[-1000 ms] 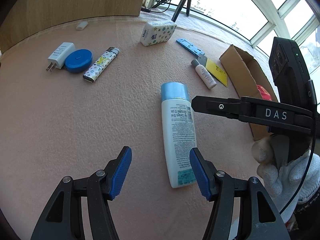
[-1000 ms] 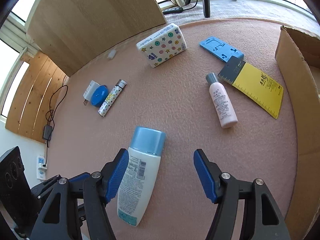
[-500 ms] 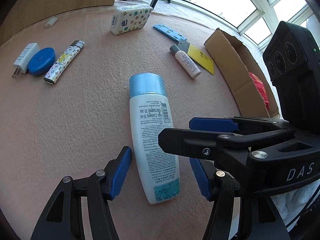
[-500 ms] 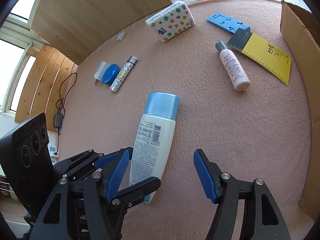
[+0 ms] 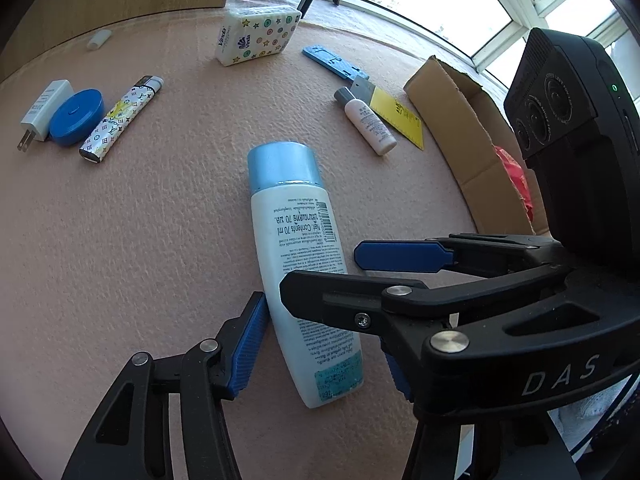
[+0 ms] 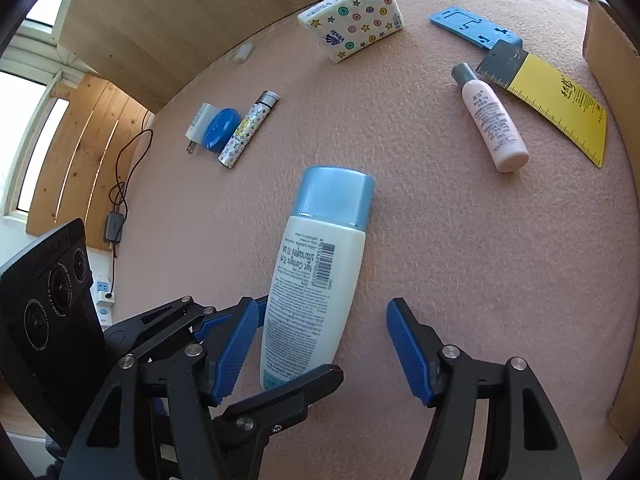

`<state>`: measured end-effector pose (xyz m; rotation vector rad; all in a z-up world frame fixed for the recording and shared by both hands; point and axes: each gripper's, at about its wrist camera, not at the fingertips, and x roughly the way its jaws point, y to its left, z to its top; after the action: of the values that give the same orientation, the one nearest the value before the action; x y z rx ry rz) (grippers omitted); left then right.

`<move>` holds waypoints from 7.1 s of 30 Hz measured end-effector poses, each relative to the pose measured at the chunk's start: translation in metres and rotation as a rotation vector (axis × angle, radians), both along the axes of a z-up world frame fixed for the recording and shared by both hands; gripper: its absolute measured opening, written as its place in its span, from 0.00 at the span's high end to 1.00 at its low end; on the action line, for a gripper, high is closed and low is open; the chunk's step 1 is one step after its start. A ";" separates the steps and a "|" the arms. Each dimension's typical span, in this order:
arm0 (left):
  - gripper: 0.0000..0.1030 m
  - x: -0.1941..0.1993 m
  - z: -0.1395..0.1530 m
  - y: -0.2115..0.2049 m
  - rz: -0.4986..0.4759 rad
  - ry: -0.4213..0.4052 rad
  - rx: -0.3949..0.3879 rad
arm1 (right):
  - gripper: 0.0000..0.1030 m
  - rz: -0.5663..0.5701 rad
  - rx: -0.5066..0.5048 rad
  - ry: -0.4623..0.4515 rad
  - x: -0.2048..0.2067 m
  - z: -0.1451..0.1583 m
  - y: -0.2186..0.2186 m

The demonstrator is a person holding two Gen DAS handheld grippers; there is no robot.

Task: Organize objects
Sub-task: 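Close the right gripper around the sunscreen bottle and lift it, then carry the sunscreen bottle into the box beside the red bag and release, then move the left gripper toward the patterned lighter, then close the left gripper on the patterned lighter and lift it, then grasp the small white lotion bottle with the right gripper while the left holds the lighter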

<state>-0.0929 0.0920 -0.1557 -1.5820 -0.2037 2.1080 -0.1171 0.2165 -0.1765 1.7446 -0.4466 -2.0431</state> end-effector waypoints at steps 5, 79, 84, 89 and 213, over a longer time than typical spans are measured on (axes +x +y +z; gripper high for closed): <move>0.50 0.002 0.000 0.002 -0.004 -0.004 0.008 | 0.43 0.022 0.029 0.012 0.000 0.000 -0.005; 0.38 -0.014 0.079 0.195 -0.148 0.160 0.059 | 0.41 -0.353 0.112 0.267 0.042 0.091 0.228; 0.37 -0.015 0.078 0.152 -0.082 0.162 0.040 | 0.41 -0.323 0.089 0.276 0.038 0.095 0.207; 0.36 -0.017 0.072 0.100 0.011 0.147 0.026 | 0.41 -0.274 0.053 0.271 0.032 0.095 0.179; 0.35 -0.027 -0.015 -0.017 0.049 0.081 -0.282 | 0.82 0.005 0.296 0.114 -0.051 0.002 0.042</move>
<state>-0.1201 0.0748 -0.1706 -1.6555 0.0874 2.3155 -0.1678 0.2581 -0.1748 1.7733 -0.1077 -2.2851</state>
